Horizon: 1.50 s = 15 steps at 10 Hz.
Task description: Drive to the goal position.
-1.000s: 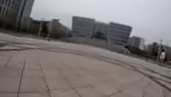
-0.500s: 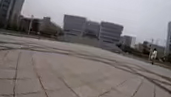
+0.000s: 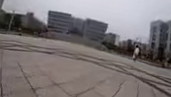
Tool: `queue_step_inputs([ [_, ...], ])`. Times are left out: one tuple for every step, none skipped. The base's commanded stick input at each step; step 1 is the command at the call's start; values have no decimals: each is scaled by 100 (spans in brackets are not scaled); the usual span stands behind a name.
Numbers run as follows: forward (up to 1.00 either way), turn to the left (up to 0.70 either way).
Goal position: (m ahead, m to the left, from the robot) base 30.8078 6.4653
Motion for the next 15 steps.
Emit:
queue_step_inputs([
  [100, -28],
  [100, -3],
  [100, 0],
  [100, 0],
  [100, 0],
  [100, 0],
  [100, 0],
  [100, 0],
  [100, 0],
  [100, 0],
  [100, 0],
  [100, 0],
  [100, 0],
  [100, 0],
  [100, 0],
])
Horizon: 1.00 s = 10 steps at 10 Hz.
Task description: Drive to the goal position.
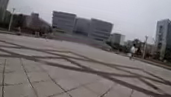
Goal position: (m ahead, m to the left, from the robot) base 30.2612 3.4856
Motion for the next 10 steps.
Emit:
queue_step_inputs([
  [100, 0],
  [100, 0],
  [100, 0],
  [100, 0],
  [100, 0],
  [100, 0],
  [100, 0],
  [100, 0],
  [100, 0],
  [100, 0],
])
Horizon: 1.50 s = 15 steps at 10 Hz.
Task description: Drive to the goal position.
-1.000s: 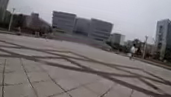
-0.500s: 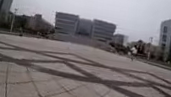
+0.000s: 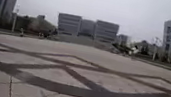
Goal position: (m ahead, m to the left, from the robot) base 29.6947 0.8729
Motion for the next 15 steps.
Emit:
queue_step_inputs([
  [100, 0],
  [100, 0],
  [100, 0],
  [100, 0],
  [100, 0],
  [100, 0],
  [100, 0],
  [100, 0],
  [100, 0],
  [100, 0],
  [14, 0],
  [0, 0],
  [0, 0],
  [0, 0],
  [0, 0],
])
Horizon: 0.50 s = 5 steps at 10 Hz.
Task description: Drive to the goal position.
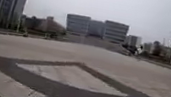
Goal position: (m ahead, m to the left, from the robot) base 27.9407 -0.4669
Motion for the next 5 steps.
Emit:
queue_step_inputs([
  [0, 0],
  [0, 0],
  [41, 0],
  [94, 0],
  [100, 0],
])
